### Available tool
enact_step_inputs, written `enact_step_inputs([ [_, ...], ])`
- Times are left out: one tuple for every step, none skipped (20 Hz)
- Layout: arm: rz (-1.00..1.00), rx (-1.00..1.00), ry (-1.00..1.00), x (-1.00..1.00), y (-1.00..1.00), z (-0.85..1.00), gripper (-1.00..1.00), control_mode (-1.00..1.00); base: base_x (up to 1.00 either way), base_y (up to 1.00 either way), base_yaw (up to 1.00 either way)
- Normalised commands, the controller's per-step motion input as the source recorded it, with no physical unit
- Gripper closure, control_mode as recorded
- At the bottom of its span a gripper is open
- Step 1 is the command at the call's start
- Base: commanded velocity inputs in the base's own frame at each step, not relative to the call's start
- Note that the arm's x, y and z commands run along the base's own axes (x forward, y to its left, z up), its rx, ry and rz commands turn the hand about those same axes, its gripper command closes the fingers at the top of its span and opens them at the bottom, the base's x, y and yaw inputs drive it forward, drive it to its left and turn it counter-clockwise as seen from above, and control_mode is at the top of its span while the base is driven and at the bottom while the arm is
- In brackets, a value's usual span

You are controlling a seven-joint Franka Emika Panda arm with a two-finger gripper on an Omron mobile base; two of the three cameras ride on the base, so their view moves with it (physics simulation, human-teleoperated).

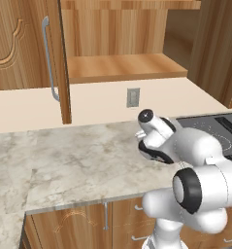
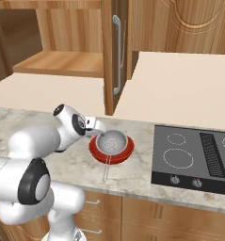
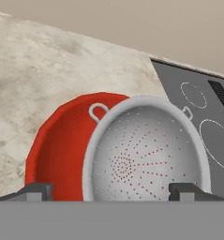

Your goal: Open the cabinet and setup a tea strainer by placing it in the bowl upright.

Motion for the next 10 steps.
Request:
enact_step_inputs([
  [0.0, 0.16, 0.01, -0.36, 0.0, 0.46, -1.0, -1.0, 0.0, 0.0, 0.0],
  [0.0, 0.2, 0.01, -0.37, 0.01, 0.36, -1.0, -1.0, 0.0, 0.0, 0.0],
  [0.0, 0.23, 0.0, -0.41, 0.09, 0.28, -1.0, -1.0, 0.0, 0.0, 0.0],
  [0.0, 0.23, 0.04, -0.39, 0.15, 0.34, -1.0, -1.0, 0.0, 0.0, 0.0],
  [0.0, 0.25, 0.03, -0.39, 0.24, 0.41, -1.0, -1.0, 0.0, 0.0, 0.0],
  [0.0, 0.24, 0.04, -0.44, 0.29, 0.49, -1.0, -1.0, 0.0, 0.0, 0.0],
  [0.0, 0.23, 0.04, -0.44, 0.33, 0.51, -1.0, -1.0, 0.0, 0.0, 0.0],
  [0.0, 0.22, 0.06, -0.41, 0.37, 0.55, -1.0, -1.0, 0.0, 0.0, 0.0],
  [0.0, 0.23, 0.07, -0.41, 0.39, 0.56, -1.0, -1.0, 0.0, 0.0, 0.0],
  [0.0, 0.23, 0.06, -0.41, 0.36, 0.46, -1.0, -1.0, 0.0, 0.0, 0.0],
])
